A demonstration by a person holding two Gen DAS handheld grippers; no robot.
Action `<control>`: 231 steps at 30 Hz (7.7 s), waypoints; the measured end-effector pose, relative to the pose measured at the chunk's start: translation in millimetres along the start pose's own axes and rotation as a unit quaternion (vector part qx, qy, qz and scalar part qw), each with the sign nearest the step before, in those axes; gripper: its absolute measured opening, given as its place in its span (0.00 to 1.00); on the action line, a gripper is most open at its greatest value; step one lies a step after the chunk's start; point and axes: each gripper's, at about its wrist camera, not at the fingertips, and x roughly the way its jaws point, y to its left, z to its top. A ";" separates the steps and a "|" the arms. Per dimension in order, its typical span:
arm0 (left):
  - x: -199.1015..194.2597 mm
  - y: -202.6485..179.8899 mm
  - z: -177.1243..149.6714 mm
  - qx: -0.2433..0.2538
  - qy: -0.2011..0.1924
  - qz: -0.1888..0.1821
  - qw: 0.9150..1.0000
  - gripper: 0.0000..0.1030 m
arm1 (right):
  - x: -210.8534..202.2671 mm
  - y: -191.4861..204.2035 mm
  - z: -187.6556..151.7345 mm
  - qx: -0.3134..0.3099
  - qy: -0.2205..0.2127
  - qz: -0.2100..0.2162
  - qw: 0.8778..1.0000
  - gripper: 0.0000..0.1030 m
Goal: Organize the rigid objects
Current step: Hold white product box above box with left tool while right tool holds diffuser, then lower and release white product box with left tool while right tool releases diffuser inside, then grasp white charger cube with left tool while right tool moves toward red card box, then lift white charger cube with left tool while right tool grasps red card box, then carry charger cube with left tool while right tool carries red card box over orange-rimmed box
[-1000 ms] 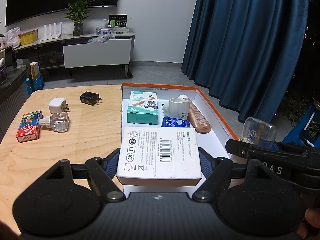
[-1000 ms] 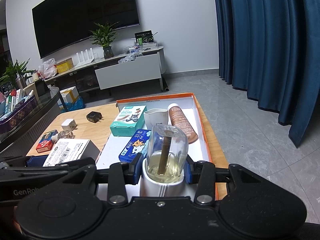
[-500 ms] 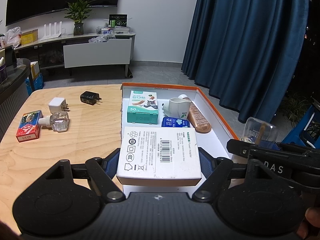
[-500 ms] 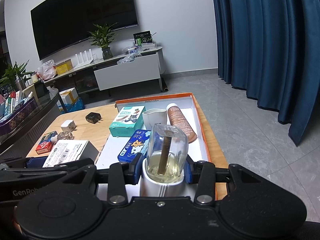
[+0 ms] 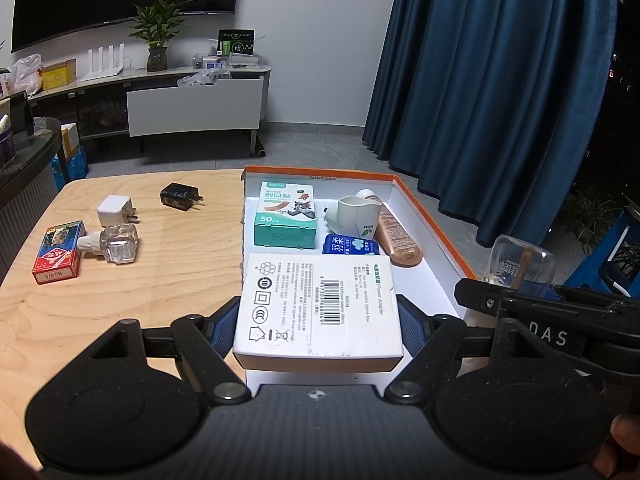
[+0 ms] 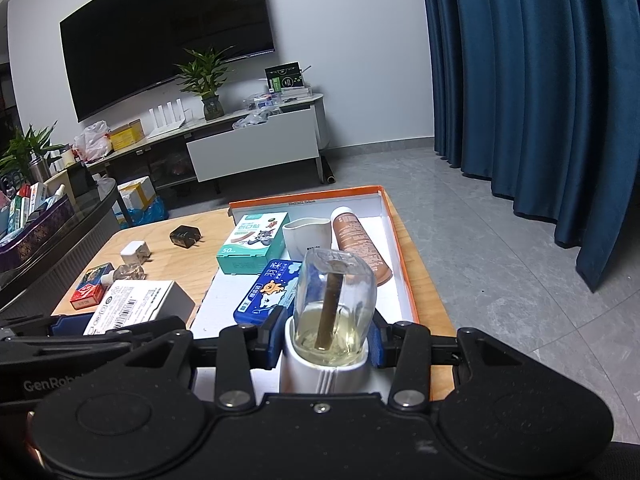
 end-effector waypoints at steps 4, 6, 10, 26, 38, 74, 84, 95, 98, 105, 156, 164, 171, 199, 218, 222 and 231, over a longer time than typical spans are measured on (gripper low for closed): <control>0.1 0.2 0.0 0.000 0.001 0.000 1.000 0.77 | 0.1 -0.2 0.1 0.000 0.000 0.000 1.000 0.49; 0.3 0.0 0.1 0.000 0.000 0.000 1.000 0.77 | 0.0 -0.1 -0.5 0.001 0.001 0.000 1.000 0.49; 0.5 0.3 0.1 -0.001 0.001 0.000 1.000 0.77 | -0.1 -0.3 -0.8 0.002 0.001 -0.001 1.000 0.49; 2.0 1.1 -0.9 -0.002 0.003 -0.001 1.000 0.77 | 0.6 0.1 -2.2 0.003 0.002 -0.001 1.000 0.49; 6.0 1.0 -2.1 -0.001 0.007 -0.001 1.000 0.77 | 6.9 0.8 -5.9 0.006 0.008 -0.003 1.000 0.49; 35.7 1.6 -3.7 0.015 0.042 0.002 0.999 0.77 | 43.9 -6.9 19.5 0.009 -0.001 -0.015 1.000 0.58; 47.4 -11.0 -5.1 0.034 0.053 -0.036 0.997 0.79 | 20.4 -16.8 26.3 0.028 -0.052 -0.020 0.998 0.65; 29.1 4.2 4.8 0.016 0.042 0.010 0.999 0.91 | 4.2 0.3 26.8 0.021 -0.052 -0.004 0.998 0.74; 20.4 15.1 9.7 0.004 0.035 0.030 0.999 0.92 | 1.1 10.3 27.4 0.013 -0.050 0.005 0.999 0.75; 3.8 37.9 14.8 -0.020 0.024 0.058 0.998 0.94 | -2.2 37.6 29.0 -0.007 -0.040 0.030 0.999 0.79; 86.5 179.7 61.4 -0.056 -0.013 0.131 0.990 0.97 | 75.2 95.0 27.0 -0.049 0.014 0.108 0.993 0.84; 150.8 211.8 99.7 -0.036 0.077 0.139 0.987 0.96 | 84.3 91.9 32.6 -0.047 0.012 0.116 0.992 0.84; 174.2 224.6 95.0 -0.020 0.109 0.127 0.986 0.66 | 90.9 92.1 37.4 -0.043 0.006 0.115 0.992 0.84; -15.4 286.6 33.2 -0.140 -0.011 0.179 0.974 0.57 | 181.1 279.8 8.2 -0.107 0.144 0.265 0.947 0.84; -37.7 293.0 14.0 -0.172 -0.039 0.158 0.971 0.57 | 203.5 323.5 0.5 -0.185 0.110 0.164 0.963 0.69; -43.5 274.3 10.6 -0.166 -0.041 0.149 0.974 0.57 | 163.3 296.2 2.3 -0.170 0.091 0.175 0.965 0.69; -53.4 194.4 19.8 -0.115 -0.053 0.089 0.988 0.57 | 63.6 203.7 15.2 -0.121 0.015 0.140 0.982 0.69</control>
